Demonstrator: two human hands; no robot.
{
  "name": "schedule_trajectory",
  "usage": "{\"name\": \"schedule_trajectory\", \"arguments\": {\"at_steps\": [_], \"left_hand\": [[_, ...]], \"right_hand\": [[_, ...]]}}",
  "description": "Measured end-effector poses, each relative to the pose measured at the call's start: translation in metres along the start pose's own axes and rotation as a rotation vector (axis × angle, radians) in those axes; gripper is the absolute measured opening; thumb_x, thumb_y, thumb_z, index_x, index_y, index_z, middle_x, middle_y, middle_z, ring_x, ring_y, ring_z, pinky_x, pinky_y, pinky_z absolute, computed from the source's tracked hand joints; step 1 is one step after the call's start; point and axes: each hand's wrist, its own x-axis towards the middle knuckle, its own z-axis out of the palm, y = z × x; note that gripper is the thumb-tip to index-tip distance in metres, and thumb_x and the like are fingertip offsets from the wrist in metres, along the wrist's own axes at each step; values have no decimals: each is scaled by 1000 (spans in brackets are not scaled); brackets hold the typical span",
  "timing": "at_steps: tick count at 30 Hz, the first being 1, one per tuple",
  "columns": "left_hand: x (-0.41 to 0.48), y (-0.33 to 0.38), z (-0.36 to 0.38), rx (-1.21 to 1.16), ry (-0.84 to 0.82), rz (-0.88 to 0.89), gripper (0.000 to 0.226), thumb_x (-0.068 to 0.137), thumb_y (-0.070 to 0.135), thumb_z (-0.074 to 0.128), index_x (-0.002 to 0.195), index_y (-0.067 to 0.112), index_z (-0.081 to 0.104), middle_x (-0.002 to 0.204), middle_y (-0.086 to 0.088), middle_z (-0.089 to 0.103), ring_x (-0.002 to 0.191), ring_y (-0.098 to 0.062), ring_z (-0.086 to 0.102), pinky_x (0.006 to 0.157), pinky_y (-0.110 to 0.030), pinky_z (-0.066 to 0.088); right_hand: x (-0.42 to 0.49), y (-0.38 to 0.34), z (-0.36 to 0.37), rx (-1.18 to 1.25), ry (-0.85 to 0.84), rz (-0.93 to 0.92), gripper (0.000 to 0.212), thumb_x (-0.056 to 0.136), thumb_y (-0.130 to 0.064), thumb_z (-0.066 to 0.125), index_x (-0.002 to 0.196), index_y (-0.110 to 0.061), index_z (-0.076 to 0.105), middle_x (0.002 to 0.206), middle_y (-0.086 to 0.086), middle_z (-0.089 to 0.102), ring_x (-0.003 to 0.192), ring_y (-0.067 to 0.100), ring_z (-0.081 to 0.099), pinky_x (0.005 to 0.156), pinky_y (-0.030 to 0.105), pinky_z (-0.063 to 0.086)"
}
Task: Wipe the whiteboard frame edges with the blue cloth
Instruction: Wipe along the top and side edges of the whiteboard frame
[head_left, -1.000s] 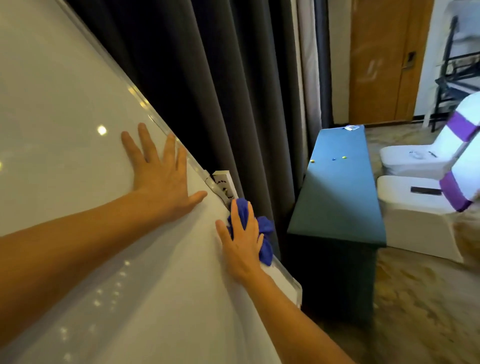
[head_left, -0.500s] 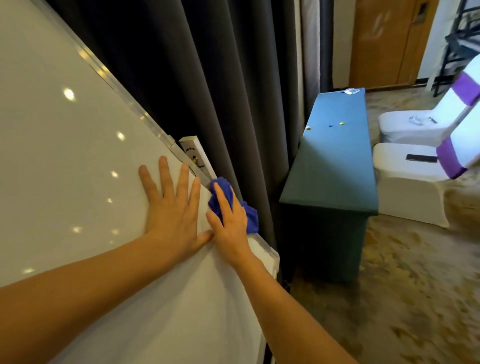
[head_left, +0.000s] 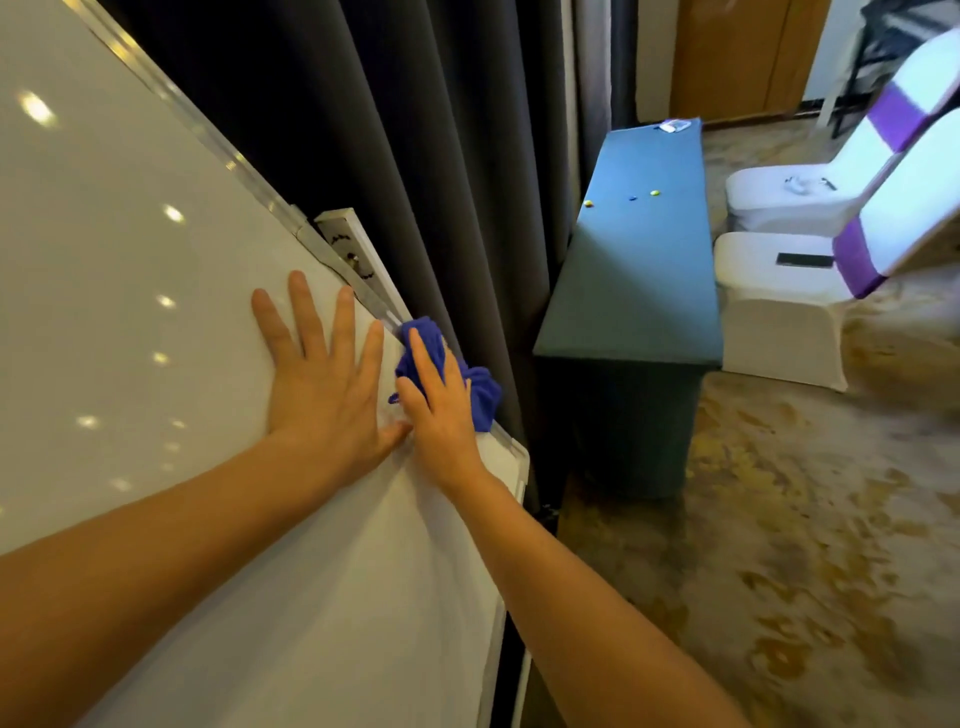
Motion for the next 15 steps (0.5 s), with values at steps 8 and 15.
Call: {"name": "schedule_trajectory", "arguments": {"at_steps": [8, 15], "left_hand": [[2, 8, 9, 17, 55, 14, 112, 70, 89, 6, 155, 18, -5, 159, -28, -11, 134, -66, -16, 104, -79, -5], [-14, 28, 12, 21, 54, 10, 109, 72, 87, 7, 154, 17, -7, 158, -30, -13, 132, -68, -19, 99, -81, -10]], "right_hand": [[-42, 112, -49, 209, 217, 594, 47, 103, -37, 37, 150, -28, 34, 147, 7, 45, 130, 25, 44, 111, 43, 33], [-74, 90, -36, 658, 411, 895, 67, 95, -58, 44, 147, -18, 38, 132, 8, 53, 112, 25, 51, 104, 41, 38]]}}
